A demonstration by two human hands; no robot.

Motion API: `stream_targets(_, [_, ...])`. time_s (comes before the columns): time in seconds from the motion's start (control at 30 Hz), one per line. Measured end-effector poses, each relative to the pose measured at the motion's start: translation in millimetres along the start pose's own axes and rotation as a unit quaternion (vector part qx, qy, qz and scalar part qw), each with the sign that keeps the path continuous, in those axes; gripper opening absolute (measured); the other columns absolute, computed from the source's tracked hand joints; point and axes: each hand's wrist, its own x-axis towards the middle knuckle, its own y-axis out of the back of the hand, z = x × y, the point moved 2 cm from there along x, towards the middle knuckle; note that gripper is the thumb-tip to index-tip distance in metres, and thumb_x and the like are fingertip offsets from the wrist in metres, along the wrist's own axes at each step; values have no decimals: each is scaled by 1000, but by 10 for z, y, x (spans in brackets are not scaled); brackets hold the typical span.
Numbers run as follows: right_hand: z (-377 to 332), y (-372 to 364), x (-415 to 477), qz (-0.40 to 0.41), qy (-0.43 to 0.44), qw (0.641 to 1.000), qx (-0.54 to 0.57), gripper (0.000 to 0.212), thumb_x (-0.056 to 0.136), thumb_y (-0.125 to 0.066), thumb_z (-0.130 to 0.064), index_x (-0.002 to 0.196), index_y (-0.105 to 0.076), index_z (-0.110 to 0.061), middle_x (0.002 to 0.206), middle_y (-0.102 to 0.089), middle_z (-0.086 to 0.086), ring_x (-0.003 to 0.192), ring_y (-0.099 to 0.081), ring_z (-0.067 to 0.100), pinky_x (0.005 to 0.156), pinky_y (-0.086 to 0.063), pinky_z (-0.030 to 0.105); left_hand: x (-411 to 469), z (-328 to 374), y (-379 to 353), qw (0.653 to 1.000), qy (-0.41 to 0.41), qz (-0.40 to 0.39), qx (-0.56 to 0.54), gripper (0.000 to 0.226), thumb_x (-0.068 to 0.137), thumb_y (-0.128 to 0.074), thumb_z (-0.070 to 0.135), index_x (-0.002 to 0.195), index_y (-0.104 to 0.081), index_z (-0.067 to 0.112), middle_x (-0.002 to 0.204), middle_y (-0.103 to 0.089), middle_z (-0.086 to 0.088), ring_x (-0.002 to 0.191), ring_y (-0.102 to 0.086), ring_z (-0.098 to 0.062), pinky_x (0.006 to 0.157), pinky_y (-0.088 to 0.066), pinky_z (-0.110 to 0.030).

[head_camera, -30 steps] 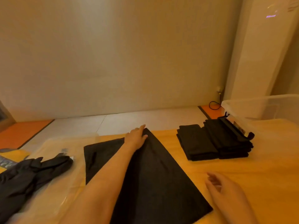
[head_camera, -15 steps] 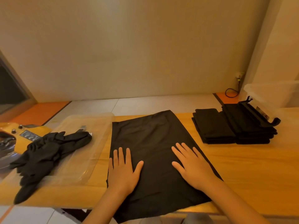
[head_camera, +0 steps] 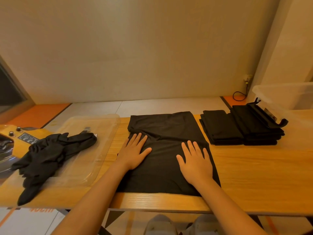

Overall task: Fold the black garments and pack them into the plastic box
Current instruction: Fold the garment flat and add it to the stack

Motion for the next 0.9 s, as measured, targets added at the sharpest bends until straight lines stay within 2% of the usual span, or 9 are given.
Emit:
stream_targets(0.07, [10, -20, -103, -2, 1, 1000, 0, 60, 101, -15, -51, 153, 1, -25, 161, 6, -2, 147, 11, 18, 119, 4, 41, -125, -13, -33, 1000, -3, 9, -1, 77, 87, -7, 72, 153, 0, 32, 161, 7, 4, 147, 11, -13, 119, 7, -34])
stream_targets(0.2, [-21, -76, -366, 2, 13, 1000, -6, 61, 100, -14, -52, 153, 3, -26, 161, 7, -2, 147, 12, 18, 119, 4, 41, -405, -87, -121, 1000, 0, 20, -6, 109, 60, 20, 87, 152, 1, 33, 160, 7, 7, 146, 12, -11, 118, 7, -33])
stream_targets(0.27, [-33, -78, -428, -3, 16, 1000, -6, 61, 101, -15, -52, 153, 3, -26, 161, 7, -2, 147, 12, 18, 119, 4, 41, -511, -68, -87, 1000, 7, 20, -21, 101, 66, 13, 85, 152, 3, 32, 160, 9, 6, 146, 14, -10, 118, 8, -34])
stream_targets(0.37, [8, -6, -473, -3, 1, 1000, -7, 60, 101, -16, -50, 153, 3, -26, 161, 7, 0, 147, 12, 19, 120, 2, 42, -723, 6, 29, 998, 6, 53, -45, 75, 88, -13, 68, 152, 6, 32, 157, 17, 9, 144, 19, -8, 118, 11, -34])
stream_targets(0.5, [-139, 91, -493, 31, 26, 999, -2, 59, 102, -20, -47, 153, 1, -25, 161, 5, 0, 147, 11, 19, 118, 4, 44, -996, 186, 30, 997, -28, 64, -33, 75, 85, -8, 68, 150, 8, 34, 153, 20, 15, 143, 21, -6, 117, 12, -32])
stream_targets(0.57, [-360, 44, -496, 16, 78, 997, 3, 58, 102, -19, -46, 153, 0, -26, 161, 7, -1, 147, 13, 19, 118, 5, 44, -1028, 236, -65, 999, -35, 39, -16, 72, 89, -11, 66, 151, 7, 34, 157, 16, 12, 144, 19, -6, 116, 11, -31])
stream_targets(0.63, [-465, -57, -507, -17, 97, 995, -4, 58, 102, -16, -49, 153, 3, -28, 161, 9, -2, 146, 15, 18, 118, 7, 44, -1049, 163, -148, 999, -22, 24, -10, 83, 79, 0, 75, 151, 5, 35, 160, 12, 9, 144, 16, -6, 115, 11, -29])
stream_targets(0.73, [-252, -117, -544, -16, 71, 997, -9, 59, 100, -13, -54, 152, 2, -31, 161, 8, -3, 147, 14, 17, 119, 5, 44, -1143, -72, -200, 999, 2, 40, -17, 105, 61, 22, 85, 151, 3, 35, 160, 8, 10, 143, 14, -5, 114, 10, -27])
stream_targets(0.9, [318, -47, -636, 6, -14, 1000, -24, 60, 98, -11, -56, 152, 3, -32, 161, 7, -3, 147, 12, 17, 120, 1, 42, -1240, -174, -198, 998, 6, 49, -45, 104, 62, 21, 86, 151, -1, 36, 160, 5, 11, 140, 15, 0, 113, 10, -25])
